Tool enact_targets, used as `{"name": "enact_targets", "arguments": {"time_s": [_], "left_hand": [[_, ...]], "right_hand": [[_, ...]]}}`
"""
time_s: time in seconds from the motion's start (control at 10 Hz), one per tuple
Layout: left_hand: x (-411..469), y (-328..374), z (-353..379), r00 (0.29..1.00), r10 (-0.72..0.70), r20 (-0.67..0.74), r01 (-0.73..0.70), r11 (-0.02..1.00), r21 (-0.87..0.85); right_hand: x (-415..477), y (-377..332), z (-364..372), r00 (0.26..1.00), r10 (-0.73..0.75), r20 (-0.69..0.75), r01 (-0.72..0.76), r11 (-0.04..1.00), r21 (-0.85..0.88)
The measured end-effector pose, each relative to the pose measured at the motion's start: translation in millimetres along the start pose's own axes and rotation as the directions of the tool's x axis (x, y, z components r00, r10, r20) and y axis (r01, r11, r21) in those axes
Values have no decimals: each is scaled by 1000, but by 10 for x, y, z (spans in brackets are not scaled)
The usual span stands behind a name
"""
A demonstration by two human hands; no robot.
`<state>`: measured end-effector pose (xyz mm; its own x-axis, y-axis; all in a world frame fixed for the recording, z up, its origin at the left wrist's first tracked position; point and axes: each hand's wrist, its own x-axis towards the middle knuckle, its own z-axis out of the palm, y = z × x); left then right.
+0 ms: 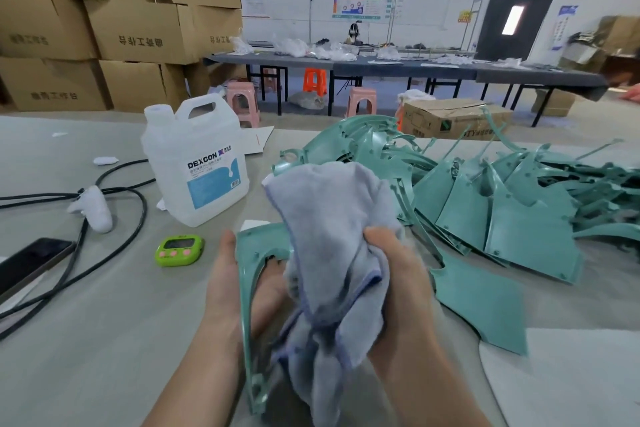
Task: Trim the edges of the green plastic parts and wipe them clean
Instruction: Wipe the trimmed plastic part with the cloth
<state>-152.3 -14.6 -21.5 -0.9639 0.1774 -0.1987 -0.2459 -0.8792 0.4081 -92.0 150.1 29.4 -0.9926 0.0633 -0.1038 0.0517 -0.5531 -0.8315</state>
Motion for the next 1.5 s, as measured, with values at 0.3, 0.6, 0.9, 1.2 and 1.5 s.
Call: {"name": "enact_targets", "arguments": {"time_s": [0.3, 0.6, 0.9, 1.2, 1.5], "left_hand": [[-117, -322, 262, 796, 605, 34, -589, 759, 276], [-23, 78, 13, 996, 86, -35, -87, 996, -9], [-192, 27, 25, 995, 11, -100, 4, 990, 141], [-220, -292, 216, 963, 128, -237, -45, 944, 327], [-498, -399, 522, 978, 200, 52, -199, 838, 508]], "right_hand": [[-284, 311, 175, 791, -12, 612, 590, -255, -766], [-535, 27, -99, 730, 210, 650, 626, -585, -515], [81, -347, -530, 925, -284, 252, 139, -363, -921], [-418, 449, -24, 989, -26, 143, 145, 233, -962], [-382, 213, -259, 984, 6, 177, 153, 476, -866]]}}
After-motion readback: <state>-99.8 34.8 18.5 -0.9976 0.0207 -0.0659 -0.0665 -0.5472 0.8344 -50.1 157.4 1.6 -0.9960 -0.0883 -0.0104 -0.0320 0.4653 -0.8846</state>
